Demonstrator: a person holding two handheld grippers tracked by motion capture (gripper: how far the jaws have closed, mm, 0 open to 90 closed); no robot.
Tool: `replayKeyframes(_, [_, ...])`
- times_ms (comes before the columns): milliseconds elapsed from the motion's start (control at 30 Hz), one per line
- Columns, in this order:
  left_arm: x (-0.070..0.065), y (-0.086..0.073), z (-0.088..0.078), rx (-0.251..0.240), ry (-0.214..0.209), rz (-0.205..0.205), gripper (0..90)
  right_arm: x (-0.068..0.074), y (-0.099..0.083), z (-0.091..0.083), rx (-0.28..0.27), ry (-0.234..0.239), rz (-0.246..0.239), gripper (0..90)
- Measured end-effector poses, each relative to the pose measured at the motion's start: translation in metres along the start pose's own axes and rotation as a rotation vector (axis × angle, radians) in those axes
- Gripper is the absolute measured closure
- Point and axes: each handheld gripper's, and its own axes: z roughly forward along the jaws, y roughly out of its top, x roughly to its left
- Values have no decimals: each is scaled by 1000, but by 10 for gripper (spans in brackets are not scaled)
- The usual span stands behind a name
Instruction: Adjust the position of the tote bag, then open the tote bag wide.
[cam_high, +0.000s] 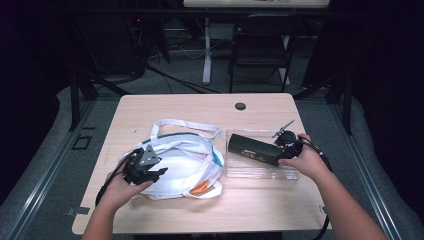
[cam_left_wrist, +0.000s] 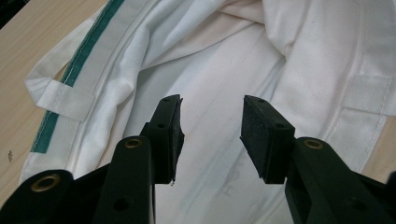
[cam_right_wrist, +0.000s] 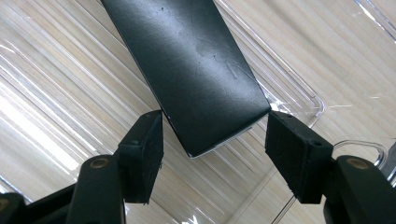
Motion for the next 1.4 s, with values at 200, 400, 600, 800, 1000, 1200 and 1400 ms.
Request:
replayKeyframes(200, [0,-1,-1,-3,1,-1,577,-1,3,-1,4,7,-10,400])
replayKeyframes(400, [1,-2,-2,-3,3,-7,577,0,5,0,-2,-12,-1,390])
replayKeyframes(600, [1,-3,-2,-2,5,-9,577,-2,3,3,-31,-20,57,365])
replayKeyframes(800, [1,-4,-2,-1,8,-10,577,-5,4,5,11,-21,59,366])
replayKeyframes(1000, [2,-5,-4,-3,10,-13,577,-5,8,6,10,-7,80,366])
replayKeyframes(1200, [2,-7,-4,-3,8,-14,577,-6,11,8,22,-18,75,370])
replayKeyframes(1400, [2,-8,-5,-1,12,-18,577,-7,14,11,16,-20,90,374])
